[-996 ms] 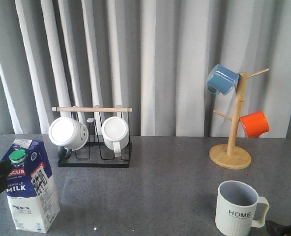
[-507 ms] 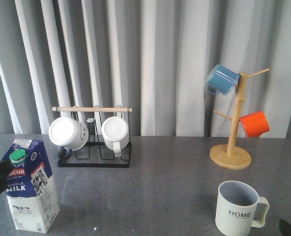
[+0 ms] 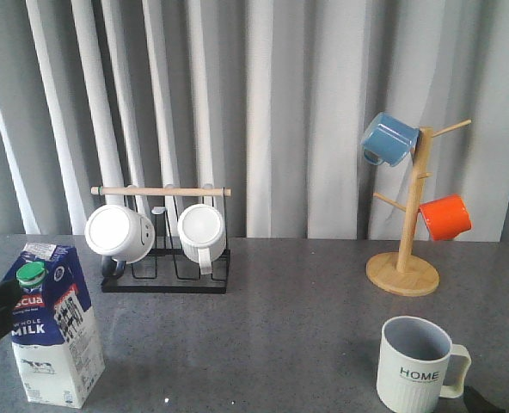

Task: Place milk next to cup

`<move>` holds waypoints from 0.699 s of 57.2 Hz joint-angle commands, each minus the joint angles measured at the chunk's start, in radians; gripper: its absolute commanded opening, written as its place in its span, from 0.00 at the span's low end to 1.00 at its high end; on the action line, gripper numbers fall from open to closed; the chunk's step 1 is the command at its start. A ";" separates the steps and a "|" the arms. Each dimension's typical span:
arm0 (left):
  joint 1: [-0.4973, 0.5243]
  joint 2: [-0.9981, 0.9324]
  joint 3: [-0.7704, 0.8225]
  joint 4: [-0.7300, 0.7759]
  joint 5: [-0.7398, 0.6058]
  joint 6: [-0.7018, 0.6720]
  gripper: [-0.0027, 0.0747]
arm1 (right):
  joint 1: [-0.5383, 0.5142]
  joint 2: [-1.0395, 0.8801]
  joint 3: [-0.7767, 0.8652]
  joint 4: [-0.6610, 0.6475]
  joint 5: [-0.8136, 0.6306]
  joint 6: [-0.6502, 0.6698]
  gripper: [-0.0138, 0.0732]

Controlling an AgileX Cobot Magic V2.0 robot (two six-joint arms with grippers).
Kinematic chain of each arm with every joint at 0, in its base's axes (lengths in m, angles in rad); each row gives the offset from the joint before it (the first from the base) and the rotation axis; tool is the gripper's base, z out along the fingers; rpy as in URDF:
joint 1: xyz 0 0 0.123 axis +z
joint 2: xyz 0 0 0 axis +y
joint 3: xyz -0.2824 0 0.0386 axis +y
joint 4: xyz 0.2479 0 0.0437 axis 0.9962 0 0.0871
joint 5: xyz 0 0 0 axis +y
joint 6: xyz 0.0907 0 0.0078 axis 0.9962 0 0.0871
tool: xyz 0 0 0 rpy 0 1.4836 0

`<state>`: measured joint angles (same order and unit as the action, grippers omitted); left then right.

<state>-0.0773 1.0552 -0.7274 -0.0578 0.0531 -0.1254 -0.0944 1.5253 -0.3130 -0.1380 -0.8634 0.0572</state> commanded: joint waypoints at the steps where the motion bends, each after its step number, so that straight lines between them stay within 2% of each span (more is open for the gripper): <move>1: -0.006 -0.013 -0.036 -0.005 -0.076 0.000 0.73 | -0.004 0.020 -0.020 0.005 -0.162 -0.007 0.80; 10: -0.006 -0.013 -0.036 -0.005 -0.076 0.000 0.73 | -0.004 0.089 -0.022 0.015 -0.265 -0.007 0.80; 21: -0.006 -0.013 -0.036 -0.005 -0.076 0.000 0.73 | -0.004 0.144 -0.033 0.061 -0.315 -0.007 0.79; 40: -0.006 -0.013 -0.036 -0.005 -0.076 0.000 0.73 | 0.001 0.181 -0.124 0.036 -0.239 -0.002 0.76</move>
<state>-0.0773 1.0552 -0.7274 -0.0578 0.0531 -0.1254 -0.0944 1.7335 -0.4009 -0.1015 -1.0455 0.0572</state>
